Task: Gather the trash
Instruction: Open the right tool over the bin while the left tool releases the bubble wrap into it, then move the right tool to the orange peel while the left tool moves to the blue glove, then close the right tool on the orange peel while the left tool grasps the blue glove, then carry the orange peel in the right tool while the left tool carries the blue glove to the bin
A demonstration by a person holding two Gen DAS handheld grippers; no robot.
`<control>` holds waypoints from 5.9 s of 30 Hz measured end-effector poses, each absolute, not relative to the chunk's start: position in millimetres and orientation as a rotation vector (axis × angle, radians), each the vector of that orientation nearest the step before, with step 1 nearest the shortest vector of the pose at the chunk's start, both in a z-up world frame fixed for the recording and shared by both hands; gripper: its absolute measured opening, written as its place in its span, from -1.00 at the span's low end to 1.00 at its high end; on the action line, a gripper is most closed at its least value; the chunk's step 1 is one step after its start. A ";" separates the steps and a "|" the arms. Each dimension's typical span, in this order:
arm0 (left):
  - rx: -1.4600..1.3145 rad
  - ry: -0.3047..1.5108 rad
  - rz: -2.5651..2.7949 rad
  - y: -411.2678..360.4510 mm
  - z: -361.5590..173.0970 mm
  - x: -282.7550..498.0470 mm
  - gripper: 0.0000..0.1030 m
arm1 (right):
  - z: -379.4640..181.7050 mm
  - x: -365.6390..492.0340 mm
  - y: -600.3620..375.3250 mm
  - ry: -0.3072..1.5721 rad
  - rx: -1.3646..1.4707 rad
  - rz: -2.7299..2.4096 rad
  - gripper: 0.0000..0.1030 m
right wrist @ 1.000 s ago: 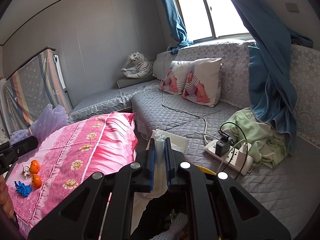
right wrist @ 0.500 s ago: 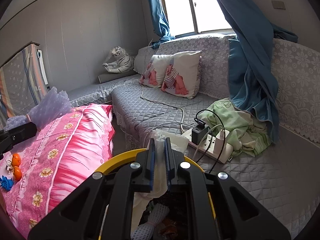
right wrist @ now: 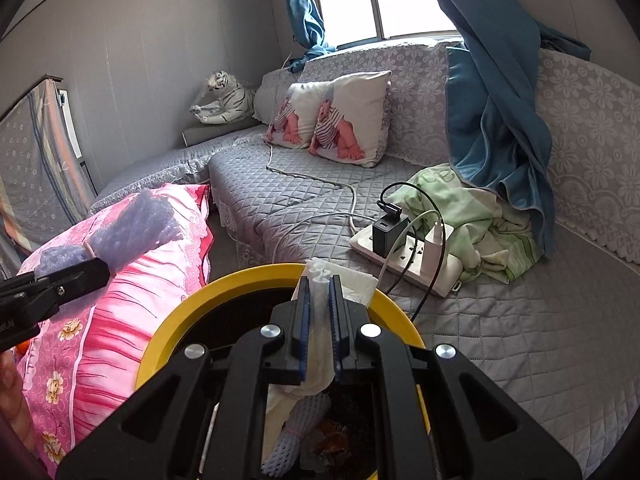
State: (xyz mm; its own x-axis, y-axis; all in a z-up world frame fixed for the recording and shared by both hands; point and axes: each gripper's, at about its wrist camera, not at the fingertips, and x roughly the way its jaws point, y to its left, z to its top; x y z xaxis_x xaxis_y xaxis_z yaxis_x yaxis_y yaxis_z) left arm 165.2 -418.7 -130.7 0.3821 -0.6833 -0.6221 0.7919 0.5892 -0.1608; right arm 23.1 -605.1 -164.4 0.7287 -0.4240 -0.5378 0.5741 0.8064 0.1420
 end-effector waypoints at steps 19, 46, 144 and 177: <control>0.007 0.621 -0.753 -365.0 -111.0 186.3 0.84 | -152.5 1.7 -610.6 0.423 0.398 -0.552 0.31; -0.043 0.519 -0.216 -14.2 -111.2 209.8 0.84 | -112.7 161.0 -399.7 0.429 0.144 0.097 0.84; -0.061 0.585 -0.402 -40.1 -103.4 187.6 -0.69 | -73.6 276.4 -316.1 0.579 0.015 0.203 -0.51; 0.154 0.576 -0.863 -294.4 -83.1 152.9 -0.69 | -96.8 107.1 -558.7 0.512 0.153 -0.300 -0.51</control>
State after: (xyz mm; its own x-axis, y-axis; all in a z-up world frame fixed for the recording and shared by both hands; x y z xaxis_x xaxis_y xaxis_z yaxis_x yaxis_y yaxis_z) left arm 152.9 -294.4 -83.1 0.5092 -0.6732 -0.5362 0.7538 0.6495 -0.0997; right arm 107.1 -558.7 -96.8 0.8294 -0.2438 -0.5027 0.3196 0.9450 0.0690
